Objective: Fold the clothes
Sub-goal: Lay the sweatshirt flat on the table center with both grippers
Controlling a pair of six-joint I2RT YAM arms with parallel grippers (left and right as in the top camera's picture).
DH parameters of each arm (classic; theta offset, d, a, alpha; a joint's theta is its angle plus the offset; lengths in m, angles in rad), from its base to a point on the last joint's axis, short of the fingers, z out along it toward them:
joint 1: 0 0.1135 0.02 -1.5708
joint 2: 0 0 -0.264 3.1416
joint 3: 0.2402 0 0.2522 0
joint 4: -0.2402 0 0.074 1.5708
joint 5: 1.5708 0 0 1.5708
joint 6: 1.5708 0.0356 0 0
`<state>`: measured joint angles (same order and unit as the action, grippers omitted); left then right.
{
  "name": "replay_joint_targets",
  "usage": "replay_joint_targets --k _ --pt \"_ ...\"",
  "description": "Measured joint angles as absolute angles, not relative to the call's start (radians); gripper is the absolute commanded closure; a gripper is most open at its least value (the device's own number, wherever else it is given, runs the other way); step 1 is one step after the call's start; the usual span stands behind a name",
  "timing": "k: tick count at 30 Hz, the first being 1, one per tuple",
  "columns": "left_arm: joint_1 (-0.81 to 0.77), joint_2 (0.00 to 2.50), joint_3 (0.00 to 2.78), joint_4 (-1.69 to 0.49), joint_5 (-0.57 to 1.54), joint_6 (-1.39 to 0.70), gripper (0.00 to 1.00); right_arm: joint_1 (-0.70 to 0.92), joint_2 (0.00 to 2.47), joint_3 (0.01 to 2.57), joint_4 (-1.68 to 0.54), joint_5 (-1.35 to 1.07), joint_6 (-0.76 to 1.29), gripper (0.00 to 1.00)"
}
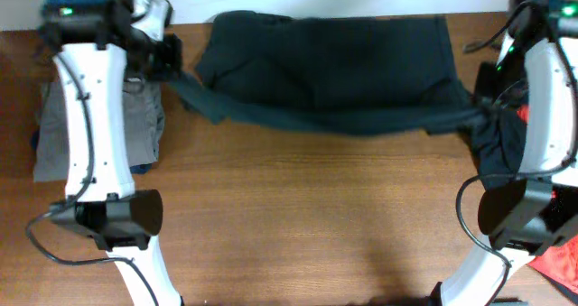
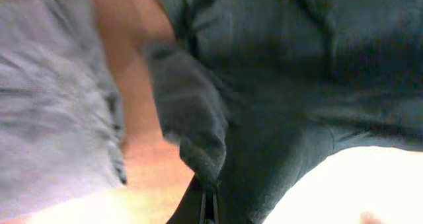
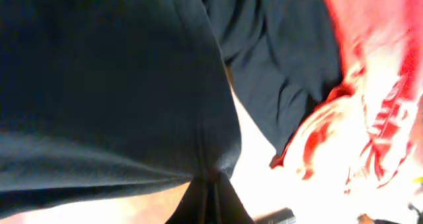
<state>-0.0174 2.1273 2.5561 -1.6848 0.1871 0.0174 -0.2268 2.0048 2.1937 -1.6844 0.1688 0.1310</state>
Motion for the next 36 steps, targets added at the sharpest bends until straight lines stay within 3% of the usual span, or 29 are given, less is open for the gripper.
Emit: replay_joint_targets --k 7,16,28,36 --pt "-0.046 2.127 2.256 -1.684 0.167 0.035 1.00 -0.227 2.005 2.012 -1.680 0.169 0.148 0.96" --pt "-0.046 2.088 1.905 -1.683 0.027 -0.032 1.00 -0.227 2.005 1.983 -1.694 0.168 0.188 0.96" --pt "-0.045 1.607 1.653 -1.510 -0.094 -0.128 1.00 -0.245 1.956 1.923 -1.694 0.168 0.230 0.96" --pt "-0.045 1.465 1.486 -1.470 -0.086 -0.133 1.00 -0.274 1.817 1.806 -1.689 0.142 0.233 0.96"
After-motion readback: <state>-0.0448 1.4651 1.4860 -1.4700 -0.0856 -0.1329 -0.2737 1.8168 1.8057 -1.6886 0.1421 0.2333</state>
